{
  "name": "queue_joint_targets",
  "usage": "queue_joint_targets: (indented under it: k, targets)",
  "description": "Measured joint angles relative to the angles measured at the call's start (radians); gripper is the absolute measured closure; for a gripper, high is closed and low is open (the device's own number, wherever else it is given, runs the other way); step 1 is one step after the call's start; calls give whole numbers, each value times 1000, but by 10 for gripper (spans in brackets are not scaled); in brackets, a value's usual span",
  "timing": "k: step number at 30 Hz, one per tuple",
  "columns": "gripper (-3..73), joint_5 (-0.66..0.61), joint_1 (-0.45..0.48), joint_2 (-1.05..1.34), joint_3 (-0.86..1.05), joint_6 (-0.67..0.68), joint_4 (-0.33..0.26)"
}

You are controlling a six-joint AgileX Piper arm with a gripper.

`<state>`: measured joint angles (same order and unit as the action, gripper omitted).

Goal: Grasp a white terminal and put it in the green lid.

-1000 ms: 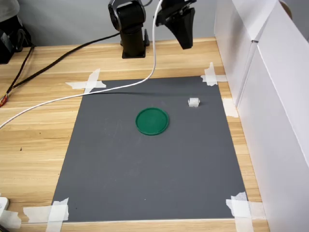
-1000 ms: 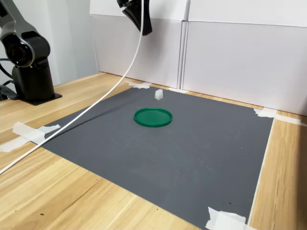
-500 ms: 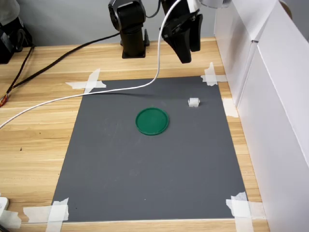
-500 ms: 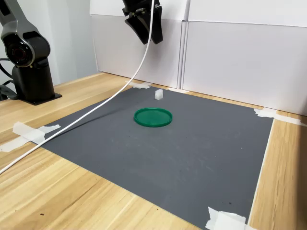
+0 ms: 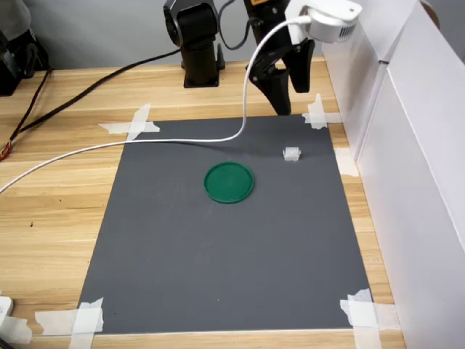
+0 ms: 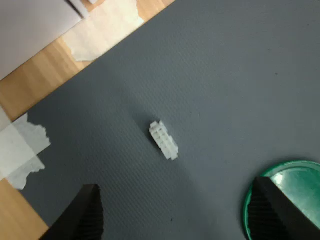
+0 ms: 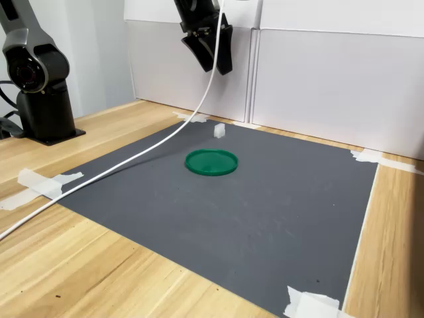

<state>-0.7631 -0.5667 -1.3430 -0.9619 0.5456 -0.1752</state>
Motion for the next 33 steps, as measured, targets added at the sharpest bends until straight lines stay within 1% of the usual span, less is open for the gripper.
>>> queue_joint_targets:
  k: [7,14,26,33]
  targets:
    - [-19,33,0,-73,29,-14,-1]
    - [-7,112,0,-132,99,-14,9]
    - [-7,204,0,-247,106,-8,9]
    - [-7,214,0,-282,106,15,-30]
